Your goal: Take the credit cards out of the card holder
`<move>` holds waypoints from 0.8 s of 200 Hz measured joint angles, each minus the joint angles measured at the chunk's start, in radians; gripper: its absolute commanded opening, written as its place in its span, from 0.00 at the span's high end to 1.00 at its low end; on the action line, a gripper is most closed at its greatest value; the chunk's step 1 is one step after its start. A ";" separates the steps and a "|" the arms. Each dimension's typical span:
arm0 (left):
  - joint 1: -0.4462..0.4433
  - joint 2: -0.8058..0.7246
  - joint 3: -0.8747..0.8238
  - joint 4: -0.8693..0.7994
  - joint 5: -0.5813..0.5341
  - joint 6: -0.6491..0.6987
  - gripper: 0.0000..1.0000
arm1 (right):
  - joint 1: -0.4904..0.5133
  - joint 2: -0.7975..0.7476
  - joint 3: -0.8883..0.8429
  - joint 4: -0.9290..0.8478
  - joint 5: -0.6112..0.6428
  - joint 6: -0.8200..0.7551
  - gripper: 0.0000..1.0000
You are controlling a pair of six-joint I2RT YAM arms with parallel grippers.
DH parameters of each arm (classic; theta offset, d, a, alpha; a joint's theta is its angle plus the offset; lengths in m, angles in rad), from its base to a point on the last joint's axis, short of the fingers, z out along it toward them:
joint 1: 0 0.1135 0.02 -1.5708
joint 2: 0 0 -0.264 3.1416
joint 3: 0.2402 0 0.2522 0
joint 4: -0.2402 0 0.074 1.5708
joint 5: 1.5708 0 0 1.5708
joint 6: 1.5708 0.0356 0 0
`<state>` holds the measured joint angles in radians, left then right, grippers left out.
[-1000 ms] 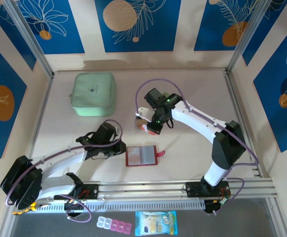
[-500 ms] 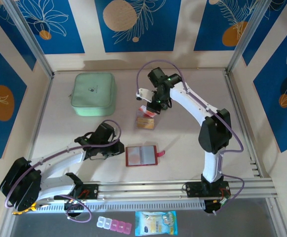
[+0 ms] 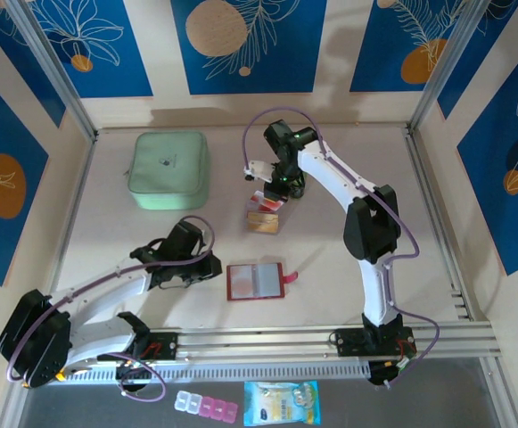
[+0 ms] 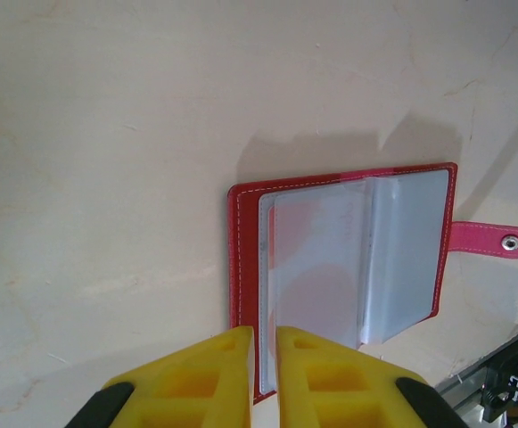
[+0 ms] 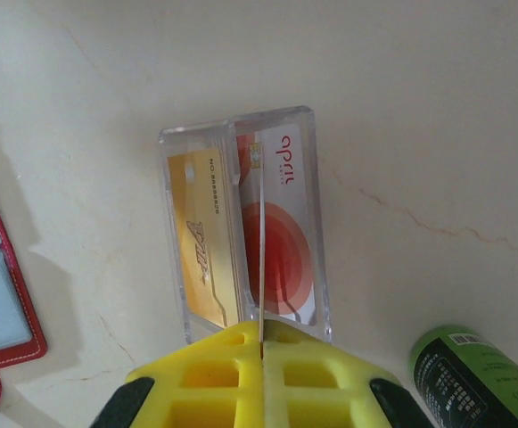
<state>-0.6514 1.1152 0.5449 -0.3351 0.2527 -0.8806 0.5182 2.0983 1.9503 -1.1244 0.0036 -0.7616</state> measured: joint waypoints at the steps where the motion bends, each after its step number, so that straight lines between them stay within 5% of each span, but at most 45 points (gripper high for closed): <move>1: 0.000 0.000 0.000 0.000 0.000 0.000 0.86 | 0.000 0.000 0.000 0.000 0.000 -0.001 1.00; 48: 0.008 -0.004 -0.003 -0.003 0.000 0.000 0.86 | 0.000 0.037 0.006 -0.011 0.016 -0.017 1.00; 97: 0.009 -0.014 -0.008 -0.014 0.000 0.000 0.86 | 0.000 0.050 0.006 -0.008 0.035 -0.013 0.82; 160: 0.010 -0.029 -0.013 -0.019 0.001 0.000 0.85 | 0.000 0.023 -0.017 0.054 0.048 0.037 0.82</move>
<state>-0.6411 1.0859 0.5316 -0.3546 0.2535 -0.8810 0.5182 2.1216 1.9331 -1.0702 0.0521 -0.7246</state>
